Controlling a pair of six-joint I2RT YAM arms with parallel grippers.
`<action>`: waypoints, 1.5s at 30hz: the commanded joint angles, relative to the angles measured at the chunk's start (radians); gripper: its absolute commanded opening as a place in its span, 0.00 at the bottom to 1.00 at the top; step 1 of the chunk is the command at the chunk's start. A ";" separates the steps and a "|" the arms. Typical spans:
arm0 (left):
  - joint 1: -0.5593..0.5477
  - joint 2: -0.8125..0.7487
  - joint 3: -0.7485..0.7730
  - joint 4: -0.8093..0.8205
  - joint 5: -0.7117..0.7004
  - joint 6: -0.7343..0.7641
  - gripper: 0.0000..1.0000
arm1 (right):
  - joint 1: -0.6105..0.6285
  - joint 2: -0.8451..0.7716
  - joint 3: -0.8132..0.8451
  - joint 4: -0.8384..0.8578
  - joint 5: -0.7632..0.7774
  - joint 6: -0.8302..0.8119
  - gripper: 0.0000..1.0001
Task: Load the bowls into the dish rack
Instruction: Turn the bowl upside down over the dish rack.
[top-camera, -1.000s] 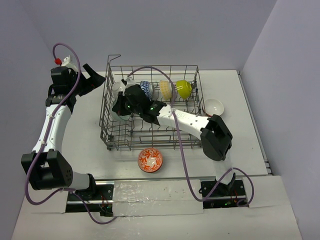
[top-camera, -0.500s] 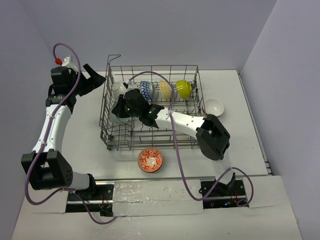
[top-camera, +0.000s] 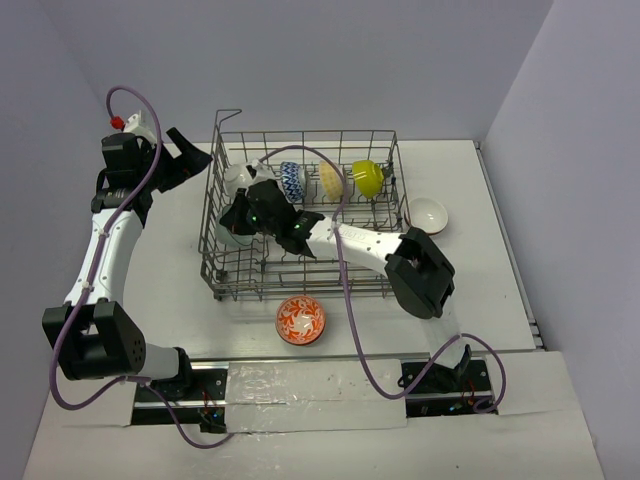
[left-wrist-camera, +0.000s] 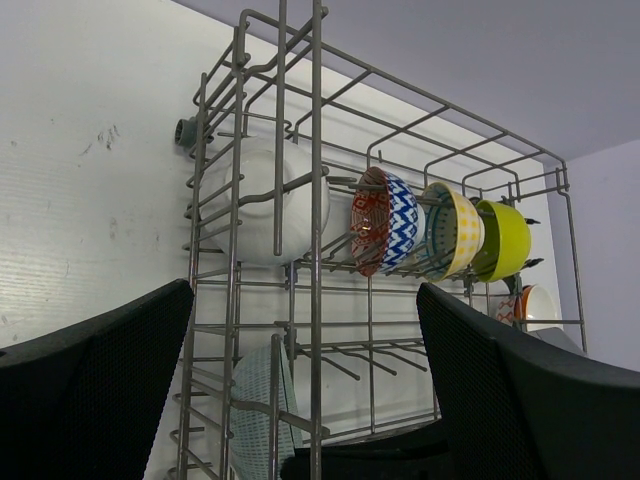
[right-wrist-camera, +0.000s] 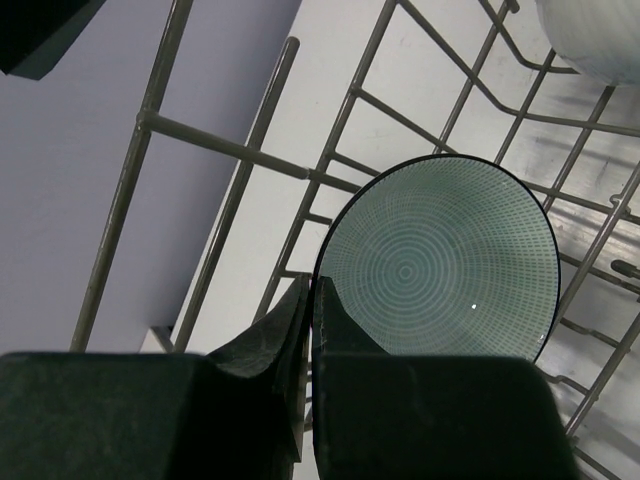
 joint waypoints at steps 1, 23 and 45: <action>0.002 0.001 0.036 0.019 0.022 -0.008 0.99 | 0.007 -0.006 0.014 0.131 0.045 0.034 0.00; 0.002 0.009 0.033 0.022 0.031 -0.013 0.99 | 0.007 -0.016 -0.087 0.279 0.100 0.141 0.00; 0.002 0.003 0.033 0.023 0.037 -0.014 0.99 | 0.004 -0.026 -0.161 0.388 0.102 0.230 0.00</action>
